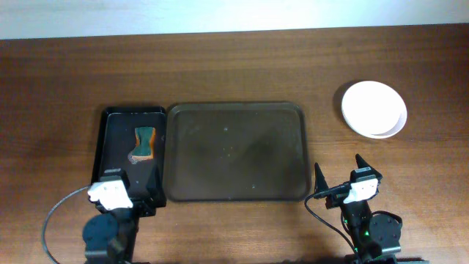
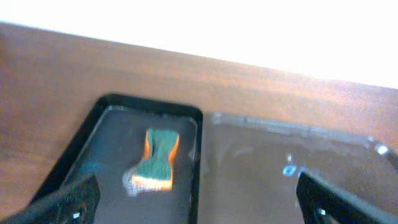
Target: Clean dirty plates on tray and stack at the side
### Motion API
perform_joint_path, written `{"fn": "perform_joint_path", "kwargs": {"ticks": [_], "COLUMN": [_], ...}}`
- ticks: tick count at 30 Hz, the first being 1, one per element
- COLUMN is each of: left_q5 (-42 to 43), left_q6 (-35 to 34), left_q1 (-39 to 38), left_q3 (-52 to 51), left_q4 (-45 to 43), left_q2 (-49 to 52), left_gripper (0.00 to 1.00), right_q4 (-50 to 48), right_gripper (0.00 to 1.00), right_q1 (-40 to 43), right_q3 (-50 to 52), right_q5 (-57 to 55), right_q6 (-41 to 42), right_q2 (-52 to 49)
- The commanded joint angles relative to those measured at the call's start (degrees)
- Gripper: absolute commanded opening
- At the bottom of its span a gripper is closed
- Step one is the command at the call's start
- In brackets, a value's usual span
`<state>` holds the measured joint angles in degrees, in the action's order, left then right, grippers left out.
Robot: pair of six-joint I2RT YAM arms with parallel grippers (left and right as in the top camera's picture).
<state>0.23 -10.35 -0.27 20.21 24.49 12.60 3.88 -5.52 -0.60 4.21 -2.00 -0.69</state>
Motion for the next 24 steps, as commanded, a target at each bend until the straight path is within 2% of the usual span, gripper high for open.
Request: {"fn": "perform_joint_path", "kwargs": {"ticks": [1,4,6,8,13,24], "left_q5": [0.5,0.8,3.2,4.6,4.7,4.7], "left_q6": [1.5,5.8,12.7,16.6,16.2,16.3], "left_q1": [0.2,0.2,0.2,0.2,0.3,0.3], "left_q3": [-10.2,-16.5,-19.8,-19.7,-19.7,-19.7], "left_q4": [-13.2,-26.6,-35.8,-35.2,-20.2,-20.3], "left_q2": [-7.0,-10.7,-12.3,-12.3,-12.3,-12.2], "left_gripper": [0.99,0.99,0.99,0.99,0.99,0.99], "right_q4": [0.2,0.2,0.2,0.2,0.2,0.2], "right_gripper": [0.99,0.99,0.99,0.99,0.99,0.99], "right_q1": [-0.5,-0.5,-0.5,-0.5,-0.5,-0.5], "right_q3": [0.3,0.3,0.3,0.3,0.3,0.3], "right_q5": [0.9,0.9,0.9,0.9,0.9,0.9], "right_q6": [-0.3,-0.3,-0.3,-0.3,-0.3,-0.3], "right_q2": [0.5,0.5,0.5,0.5,0.5,0.5]}}
